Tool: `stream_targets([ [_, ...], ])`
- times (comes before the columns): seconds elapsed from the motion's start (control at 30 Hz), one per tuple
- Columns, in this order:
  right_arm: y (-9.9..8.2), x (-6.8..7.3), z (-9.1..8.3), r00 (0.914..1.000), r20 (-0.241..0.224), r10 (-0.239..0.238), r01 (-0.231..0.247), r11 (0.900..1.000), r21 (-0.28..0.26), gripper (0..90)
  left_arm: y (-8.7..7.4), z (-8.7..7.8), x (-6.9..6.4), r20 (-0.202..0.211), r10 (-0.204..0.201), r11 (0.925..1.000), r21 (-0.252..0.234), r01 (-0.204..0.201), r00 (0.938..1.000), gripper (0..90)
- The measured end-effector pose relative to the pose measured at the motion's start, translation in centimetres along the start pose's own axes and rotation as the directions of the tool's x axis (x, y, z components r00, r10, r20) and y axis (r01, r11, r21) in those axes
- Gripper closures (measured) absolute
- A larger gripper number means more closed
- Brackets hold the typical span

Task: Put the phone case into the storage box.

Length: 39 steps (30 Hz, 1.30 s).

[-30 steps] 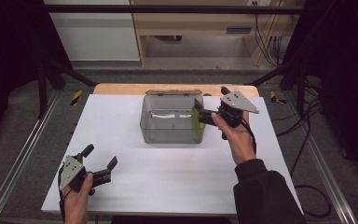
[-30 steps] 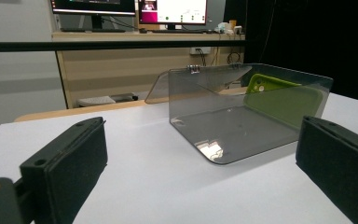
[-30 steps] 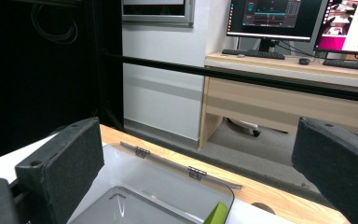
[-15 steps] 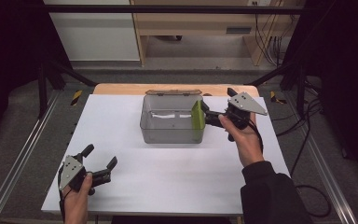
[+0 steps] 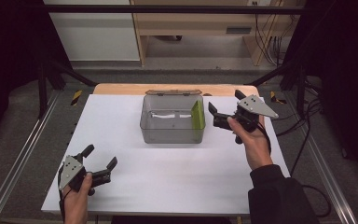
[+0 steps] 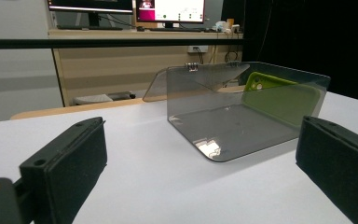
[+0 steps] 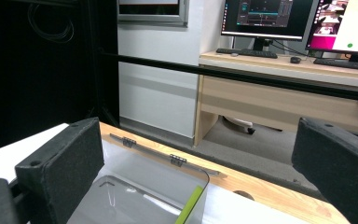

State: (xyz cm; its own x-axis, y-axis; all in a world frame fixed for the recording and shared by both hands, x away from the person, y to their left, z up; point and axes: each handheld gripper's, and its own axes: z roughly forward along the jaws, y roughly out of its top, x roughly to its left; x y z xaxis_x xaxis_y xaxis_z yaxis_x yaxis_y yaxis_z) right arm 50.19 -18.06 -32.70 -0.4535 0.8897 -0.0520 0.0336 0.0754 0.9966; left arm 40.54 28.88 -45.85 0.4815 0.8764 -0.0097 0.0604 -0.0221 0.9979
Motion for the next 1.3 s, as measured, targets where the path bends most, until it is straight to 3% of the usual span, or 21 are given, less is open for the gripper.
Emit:
stream_targets([
  [0.53, -1.0, -1.3, -2.0, 0.9999, 0.008, 0.009, -0.009, 0.9999, 0.007, 2.8, -0.1, -0.1, 0.2, 0.002, -0.009, 1.0, -0.002, 0.009, 1.0, 1.8],
  [0.9, -4.2, -2.8, -4.4, 0.9991, 0.036, 0.02, -0.021, 0.999, 0.038, 3.1, -0.1, -0.1, 0.3, 0.015, -0.025, 0.9997, 0.007, 0.025, 0.9996, 1.5],
  [1.3, -8.0, -4.1, -7.3, 0.9968, 0.063, 0.05, -0.054, 0.9963, 0.067, 3.3, -0.2, -0.4, 1.0, -0.002, -0.045, 0.9989, 0.01, 0.045, 0.999, 1.3],
])
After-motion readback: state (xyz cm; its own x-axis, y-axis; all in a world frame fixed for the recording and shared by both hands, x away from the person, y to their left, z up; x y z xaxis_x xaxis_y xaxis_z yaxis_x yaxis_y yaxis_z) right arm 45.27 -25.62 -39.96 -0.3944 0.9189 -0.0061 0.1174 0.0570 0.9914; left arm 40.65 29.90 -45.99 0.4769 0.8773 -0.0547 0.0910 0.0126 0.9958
